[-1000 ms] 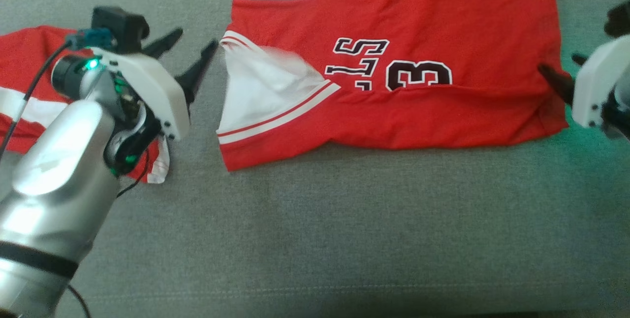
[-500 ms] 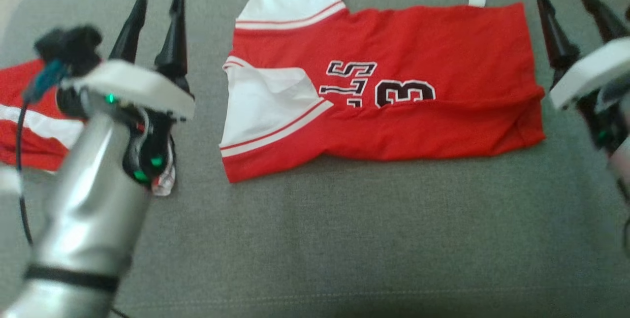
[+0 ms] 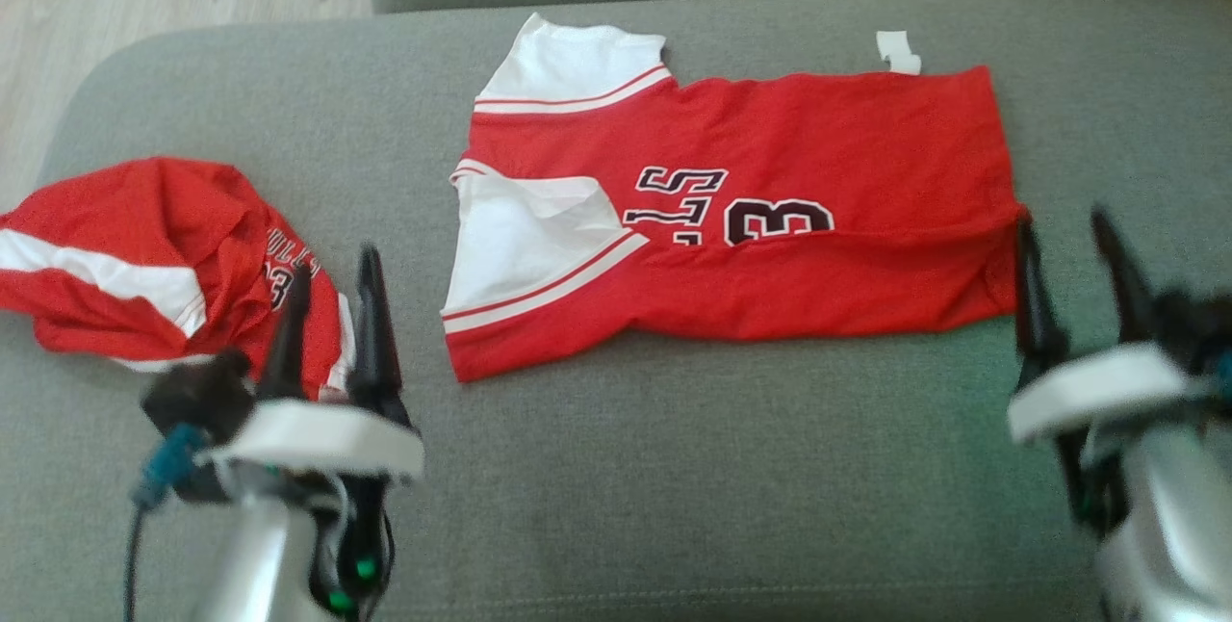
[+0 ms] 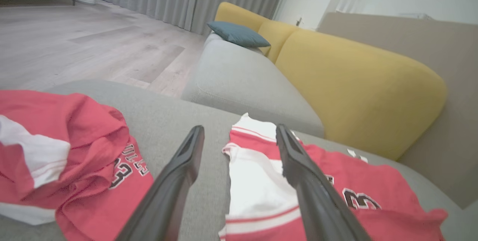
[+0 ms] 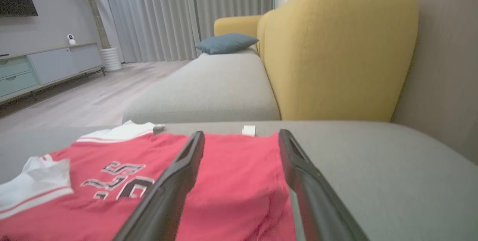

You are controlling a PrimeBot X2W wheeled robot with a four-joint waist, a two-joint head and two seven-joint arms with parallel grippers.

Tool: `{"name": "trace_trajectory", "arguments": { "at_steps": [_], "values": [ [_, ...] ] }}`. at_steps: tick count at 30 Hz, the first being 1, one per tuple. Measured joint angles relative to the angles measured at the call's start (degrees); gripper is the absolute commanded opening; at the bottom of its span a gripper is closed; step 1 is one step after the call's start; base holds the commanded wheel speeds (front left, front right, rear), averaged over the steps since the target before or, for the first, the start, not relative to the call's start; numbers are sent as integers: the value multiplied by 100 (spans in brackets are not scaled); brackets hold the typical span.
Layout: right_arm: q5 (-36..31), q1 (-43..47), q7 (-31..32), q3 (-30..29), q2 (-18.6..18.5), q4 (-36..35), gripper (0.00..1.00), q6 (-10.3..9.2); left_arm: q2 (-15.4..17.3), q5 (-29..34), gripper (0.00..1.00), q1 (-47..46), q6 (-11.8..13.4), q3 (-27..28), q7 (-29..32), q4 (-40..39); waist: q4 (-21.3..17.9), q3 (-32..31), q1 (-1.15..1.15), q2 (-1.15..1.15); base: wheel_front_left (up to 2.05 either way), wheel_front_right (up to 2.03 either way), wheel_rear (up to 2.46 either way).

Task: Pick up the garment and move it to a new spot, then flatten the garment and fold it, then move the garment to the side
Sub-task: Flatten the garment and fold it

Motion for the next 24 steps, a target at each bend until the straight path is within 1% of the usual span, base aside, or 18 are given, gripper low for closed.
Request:
{"name": "trace_trajectory", "arguments": {
  "at_steps": [3,8,14,15,16,17,20,21,24],
  "values": [
    [-358,550,0,-255,300,-194,100,0,-14,296,100,299,-99,-32,1,73,-48,-62,0,0,0,0,0],
    [-634,665,0,-324,563,-446,100,0,-21,304,100,377,-101,-100,1,310,-160,-75,0,0,0,0,0],
    [-671,643,0,-368,575,-535,100,0,-26,430,100,138,-87,-260,1,962,-266,65,0,0,0,0,0],
    [-671,630,0,-366,575,-553,100,0,-25,430,100,30,-86,-276,1,1145,-283,104,0,0,0,0,0],
    [-671,581,0,-355,575,-576,100,0,-26,413,100,-185,-43,-333,8,1577,-320,181,0,0,0,0,0],
    [-671,543,0,-360,573,-583,100,0,-26,414,100,-285,-45,-388,32,1782,-339,221,0,0,0,0,0],
    [-665,478,1,-358,573,-610,100,0,-46,419,100,-556,-53,-453,152,2298,-391,336,0,0,0,0,0],
    [-665,478,1,-358,573,-610,100,0,-46,419,100,-556,-53,-453,152,2298,-391,336,0,0,0,0,0],
    [-611,431,1,-312,571,-614,100,0,-44,426,100,-786,-98,-535,312,2710,-444,432,0,0,0,0,0]
  ]
}}
